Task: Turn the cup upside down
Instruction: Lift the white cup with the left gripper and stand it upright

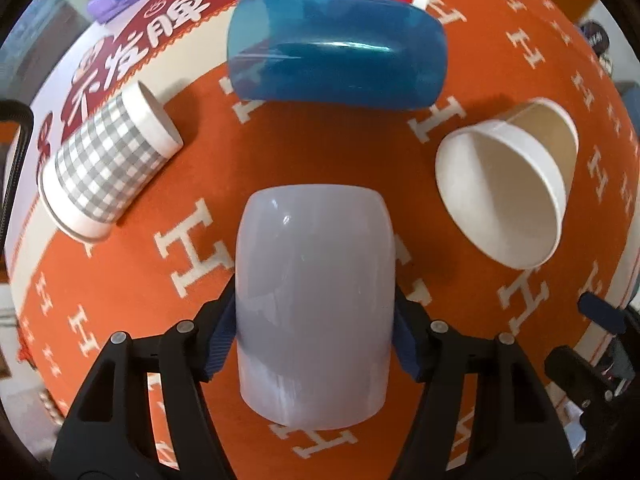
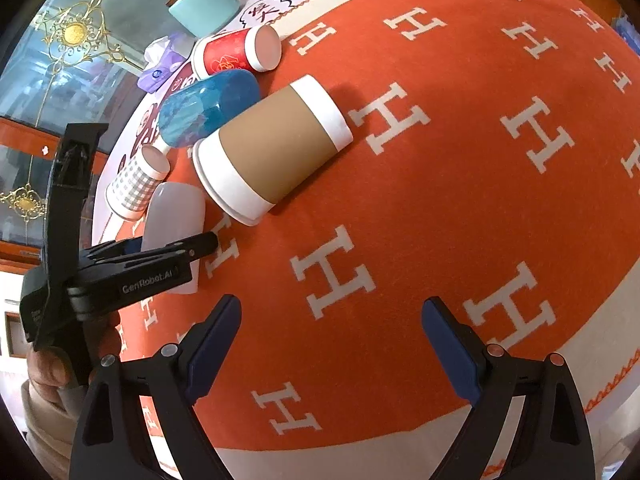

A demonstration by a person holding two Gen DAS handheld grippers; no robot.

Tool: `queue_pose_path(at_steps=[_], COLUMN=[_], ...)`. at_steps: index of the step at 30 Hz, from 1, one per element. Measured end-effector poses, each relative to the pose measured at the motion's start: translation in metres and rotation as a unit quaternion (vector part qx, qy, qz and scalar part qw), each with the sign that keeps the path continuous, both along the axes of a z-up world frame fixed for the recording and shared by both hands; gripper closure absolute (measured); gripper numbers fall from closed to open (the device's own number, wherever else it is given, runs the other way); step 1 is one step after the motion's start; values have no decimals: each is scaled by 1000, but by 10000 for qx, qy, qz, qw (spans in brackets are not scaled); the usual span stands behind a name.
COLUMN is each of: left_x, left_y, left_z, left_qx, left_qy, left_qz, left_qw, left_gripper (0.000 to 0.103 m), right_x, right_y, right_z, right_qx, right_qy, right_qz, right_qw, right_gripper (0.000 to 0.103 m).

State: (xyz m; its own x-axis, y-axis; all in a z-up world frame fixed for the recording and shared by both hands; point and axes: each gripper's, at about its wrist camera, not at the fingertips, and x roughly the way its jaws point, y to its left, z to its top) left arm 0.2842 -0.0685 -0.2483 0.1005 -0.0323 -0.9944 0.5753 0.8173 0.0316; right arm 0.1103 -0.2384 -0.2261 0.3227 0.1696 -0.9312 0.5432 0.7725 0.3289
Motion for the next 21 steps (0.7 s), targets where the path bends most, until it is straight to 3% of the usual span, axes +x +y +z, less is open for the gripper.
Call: queue_pose_path(at_steps=[13, 21], left_x=[-17, -75], left_y=[32, 48], left_z=[20, 44], left_qx=[-415, -490], left_qy=[189, 303], left_qz=[945, 1612], left_qw=[9945, 9852], left_gripper=[40, 40], right_x=[-13, -20], right_y=[-8, 4], right_z=[17, 31], right_qx=[2, -70], right_qy=[-90, -161], right_qz=[122, 529], right_qw=[9999, 9984], right_gripper=[10, 10])
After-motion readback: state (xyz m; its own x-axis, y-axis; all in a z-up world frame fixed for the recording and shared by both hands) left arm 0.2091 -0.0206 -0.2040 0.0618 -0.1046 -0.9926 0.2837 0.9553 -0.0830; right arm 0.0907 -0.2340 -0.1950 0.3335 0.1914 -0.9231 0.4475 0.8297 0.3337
